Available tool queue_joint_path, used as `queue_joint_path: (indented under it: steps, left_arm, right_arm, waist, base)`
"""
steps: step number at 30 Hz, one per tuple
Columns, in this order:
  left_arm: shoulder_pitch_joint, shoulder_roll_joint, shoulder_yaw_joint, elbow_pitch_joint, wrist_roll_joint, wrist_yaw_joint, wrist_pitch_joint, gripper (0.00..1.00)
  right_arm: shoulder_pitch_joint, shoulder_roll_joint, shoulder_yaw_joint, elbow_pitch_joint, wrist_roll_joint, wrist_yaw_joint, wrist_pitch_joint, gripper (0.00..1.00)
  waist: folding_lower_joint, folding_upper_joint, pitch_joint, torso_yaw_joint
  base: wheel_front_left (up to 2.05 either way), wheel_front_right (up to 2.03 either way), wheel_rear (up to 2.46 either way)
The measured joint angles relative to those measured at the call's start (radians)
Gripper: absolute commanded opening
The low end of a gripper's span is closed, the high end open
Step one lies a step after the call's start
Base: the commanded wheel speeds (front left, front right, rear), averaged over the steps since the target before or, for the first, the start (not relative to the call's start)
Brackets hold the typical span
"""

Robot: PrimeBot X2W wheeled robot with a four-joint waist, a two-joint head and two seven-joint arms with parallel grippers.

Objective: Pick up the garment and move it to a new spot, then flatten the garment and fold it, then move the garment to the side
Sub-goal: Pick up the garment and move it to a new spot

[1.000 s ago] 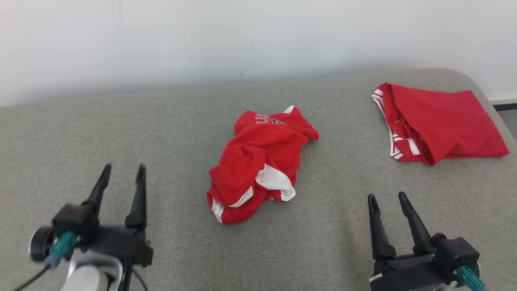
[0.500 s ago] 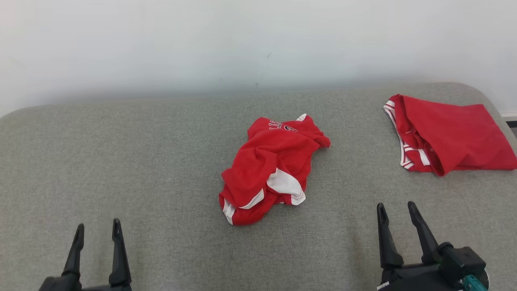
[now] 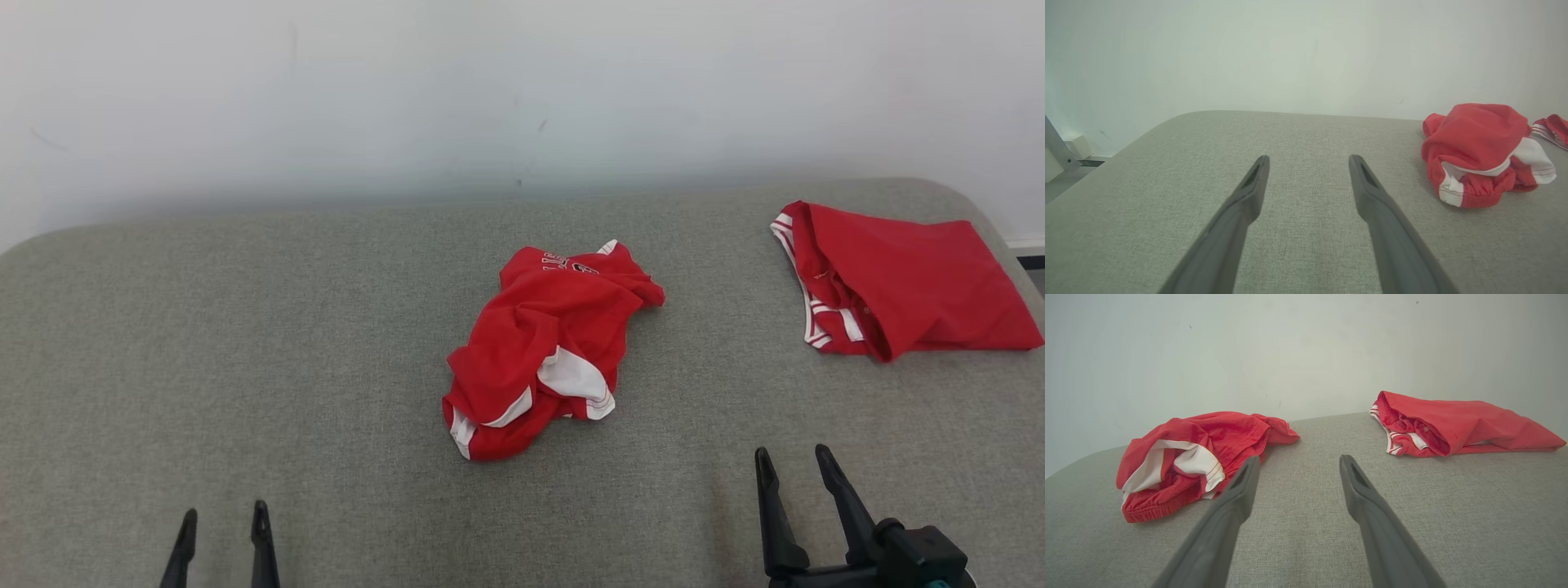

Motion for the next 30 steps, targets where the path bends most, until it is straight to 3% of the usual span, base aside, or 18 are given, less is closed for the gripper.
queue_joint_path:
  steps: [16,30]
  left_arm:
    - [0.009,-0.021,0.012,0.023,0.03,-0.031,0.0,1.0]
    - [0.018,-0.024,0.008,0.024,0.033,-0.033,0.0,1.0]
  right_arm:
    - [0.009,0.0,0.014,0.017,-0.002,0.0,0.0,1.0]
    - [0.01,0.0,0.021,0.018,-0.002,0.0,0.0,1.0]
  waist:
    - [0.0,0.0,-0.012,0.001]
    - [0.0001,0.0,-0.009,0.002]
  base:
    - [0.0,0.0,0.0]
    - [0.0,0.0,0.0]
